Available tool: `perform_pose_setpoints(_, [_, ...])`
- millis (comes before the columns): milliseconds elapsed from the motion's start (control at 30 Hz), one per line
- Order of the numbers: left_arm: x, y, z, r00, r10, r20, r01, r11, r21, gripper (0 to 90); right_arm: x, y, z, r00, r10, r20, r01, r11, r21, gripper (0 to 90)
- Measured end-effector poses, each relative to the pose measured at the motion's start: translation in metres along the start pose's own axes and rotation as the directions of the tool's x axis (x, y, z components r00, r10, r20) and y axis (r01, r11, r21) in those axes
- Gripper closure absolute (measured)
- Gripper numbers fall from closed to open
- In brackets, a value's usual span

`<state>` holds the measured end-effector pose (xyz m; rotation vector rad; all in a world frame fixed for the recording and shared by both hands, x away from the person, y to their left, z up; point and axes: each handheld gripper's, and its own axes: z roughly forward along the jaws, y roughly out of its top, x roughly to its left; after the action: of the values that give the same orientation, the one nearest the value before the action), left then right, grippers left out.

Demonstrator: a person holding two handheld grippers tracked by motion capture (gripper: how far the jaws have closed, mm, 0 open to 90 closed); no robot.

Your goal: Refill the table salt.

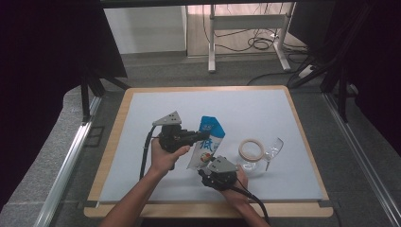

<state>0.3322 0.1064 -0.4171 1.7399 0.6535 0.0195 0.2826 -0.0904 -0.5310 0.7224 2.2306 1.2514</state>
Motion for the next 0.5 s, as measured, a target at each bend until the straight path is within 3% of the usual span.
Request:
perform_pose_setpoints(300, [-0.006,0.001,0.016,0.9996,0.006,0.026,-0.007,0.9992,0.040,90.0,-0.001,-0.010,-0.011,0.9998,0.014,0.012,-0.014,1.000,0.003,41.9])
perform_pose_setpoints(500, [-0.007,0.001,0.019,0.9994,0.011,0.032,-0.013,0.9982,0.059,90.0,-0.003,-0.009,-0.010,0.9994,0.032,0.016,-0.032,0.999,0.034,41.4])
